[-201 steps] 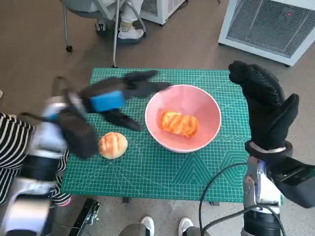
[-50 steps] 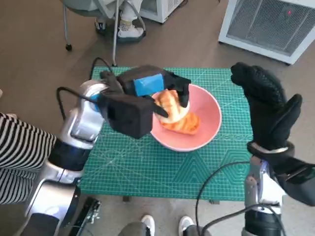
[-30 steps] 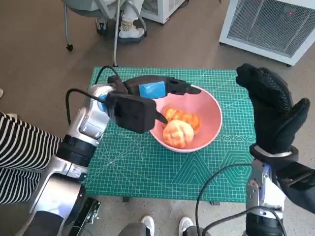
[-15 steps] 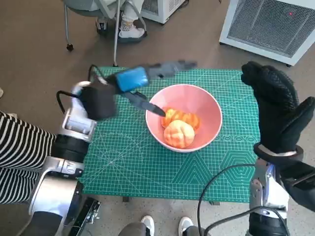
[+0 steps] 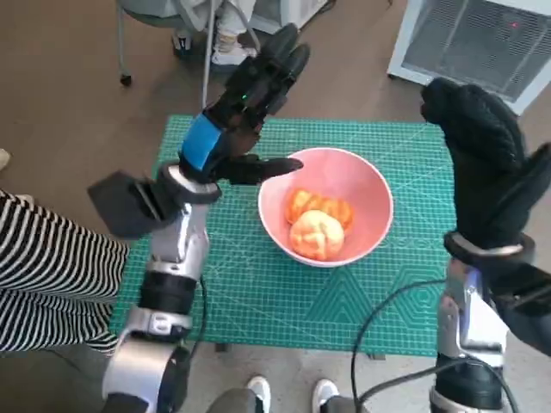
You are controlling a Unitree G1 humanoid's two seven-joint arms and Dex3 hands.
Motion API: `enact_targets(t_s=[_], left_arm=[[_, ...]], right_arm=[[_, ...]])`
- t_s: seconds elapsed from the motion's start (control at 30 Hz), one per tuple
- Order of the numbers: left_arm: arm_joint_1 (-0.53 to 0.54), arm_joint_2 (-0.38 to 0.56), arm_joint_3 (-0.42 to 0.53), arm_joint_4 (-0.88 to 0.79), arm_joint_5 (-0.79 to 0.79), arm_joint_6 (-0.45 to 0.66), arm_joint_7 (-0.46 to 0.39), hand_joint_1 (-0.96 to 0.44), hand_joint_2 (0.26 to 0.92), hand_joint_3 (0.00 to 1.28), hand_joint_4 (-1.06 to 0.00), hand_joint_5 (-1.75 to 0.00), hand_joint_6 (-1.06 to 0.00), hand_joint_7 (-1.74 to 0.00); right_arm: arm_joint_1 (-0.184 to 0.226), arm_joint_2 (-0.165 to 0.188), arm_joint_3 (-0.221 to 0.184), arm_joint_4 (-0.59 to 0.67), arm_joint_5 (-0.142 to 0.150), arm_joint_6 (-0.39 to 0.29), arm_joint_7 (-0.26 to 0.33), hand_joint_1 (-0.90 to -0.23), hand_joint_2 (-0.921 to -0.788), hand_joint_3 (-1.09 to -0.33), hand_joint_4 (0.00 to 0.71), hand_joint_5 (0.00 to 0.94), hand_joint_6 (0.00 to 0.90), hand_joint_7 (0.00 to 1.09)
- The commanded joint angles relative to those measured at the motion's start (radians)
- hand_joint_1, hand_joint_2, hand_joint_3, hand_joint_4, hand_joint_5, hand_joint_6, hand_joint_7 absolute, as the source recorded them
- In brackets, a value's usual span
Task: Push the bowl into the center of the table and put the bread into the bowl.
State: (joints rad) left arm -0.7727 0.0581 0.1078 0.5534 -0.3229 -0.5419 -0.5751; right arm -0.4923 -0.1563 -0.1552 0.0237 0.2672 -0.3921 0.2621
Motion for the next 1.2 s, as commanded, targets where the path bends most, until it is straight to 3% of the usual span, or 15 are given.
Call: enact_targets(t_s=[0.03, 0.27, 0.53, 1.2], left_arm=[[0.048, -0.008, 0.013, -0.057, -0.022, 0.015, 0.017, -0.59, 0.905, 0.22, -0.04, -0.03, 0.0, -0.32], [0.092, -0.014, 0.01, -0.083, -0.03, 0.026, 0.007, -0.58, 0.913, 0.2, -0.05, -0.03, 0.0, -0.33], [0.127, 0.005, 0.004, -0.114, -0.015, 0.029, 0.008, -0.58, 0.918, 0.19, -0.03, -0.02, 0.0, -0.35], [0.211, 0.0, 0.017, -0.142, -0.027, -0.033, 0.004, -0.61, 0.921, 0.18, 0.0, 0.0, 0.0, -0.29]], right_arm=[[-0.005, -0.02, 0.003, 0.031, -0.015, 0.017, 0.011, -0.694, -0.921, -0.74, 0.21, 0.002, 0.093, 0.42], [-0.013, -0.032, 0.001, 0.057, 0.006, 0.006, 0.036, -0.701, -0.921, -0.735, 0.203, 0.0, 0.106, 0.42], [-0.014, -0.033, 0.001, 0.069, -0.002, -0.006, 0.039, -0.704, -0.921, -0.732, 0.2, 0.0, 0.108, 0.42], [0.012, 0.011, 0.03, 0.078, -0.019, -0.033, 0.021, -0.707, -0.921, -0.689, 0.212, 0.011, 0.129, 0.43]])
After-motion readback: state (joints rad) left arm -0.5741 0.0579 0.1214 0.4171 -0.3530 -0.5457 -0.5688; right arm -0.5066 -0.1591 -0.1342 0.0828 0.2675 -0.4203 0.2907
